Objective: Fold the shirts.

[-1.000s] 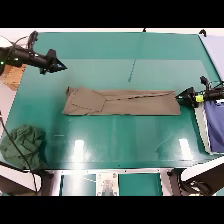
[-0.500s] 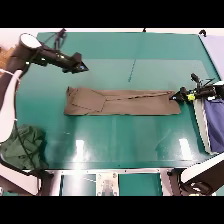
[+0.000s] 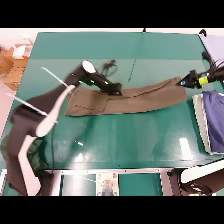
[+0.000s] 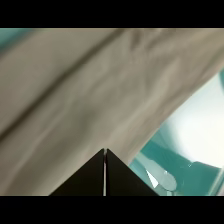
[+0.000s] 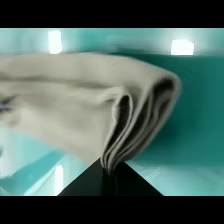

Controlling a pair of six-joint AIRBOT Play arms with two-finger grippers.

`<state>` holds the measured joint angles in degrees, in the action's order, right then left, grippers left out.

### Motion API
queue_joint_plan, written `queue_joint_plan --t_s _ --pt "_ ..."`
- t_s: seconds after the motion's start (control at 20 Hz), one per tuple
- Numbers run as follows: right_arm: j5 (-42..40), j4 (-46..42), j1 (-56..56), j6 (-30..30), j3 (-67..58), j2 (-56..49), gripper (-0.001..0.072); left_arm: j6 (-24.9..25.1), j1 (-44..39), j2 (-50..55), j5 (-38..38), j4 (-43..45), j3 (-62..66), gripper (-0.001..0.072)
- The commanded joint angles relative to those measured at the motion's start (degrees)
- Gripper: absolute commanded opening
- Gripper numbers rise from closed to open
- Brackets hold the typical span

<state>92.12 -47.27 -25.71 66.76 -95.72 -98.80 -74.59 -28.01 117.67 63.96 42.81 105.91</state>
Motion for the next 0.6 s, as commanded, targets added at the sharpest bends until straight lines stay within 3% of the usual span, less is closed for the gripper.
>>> queue_joint_plan --t_s 0.0,0.55 --pt "2.49 1.27 3.17 1.86 -1.14 6.82 0.0018 -3.3 -5.66 8.07 -1.36 0.07 7.28 0.0023" --pt "3.72 8.31 8.46 5.31 -6.34 13.0 0.0018 -4.87 -6.16 10.69 -0.02 -4.5 10.64 0.0023"
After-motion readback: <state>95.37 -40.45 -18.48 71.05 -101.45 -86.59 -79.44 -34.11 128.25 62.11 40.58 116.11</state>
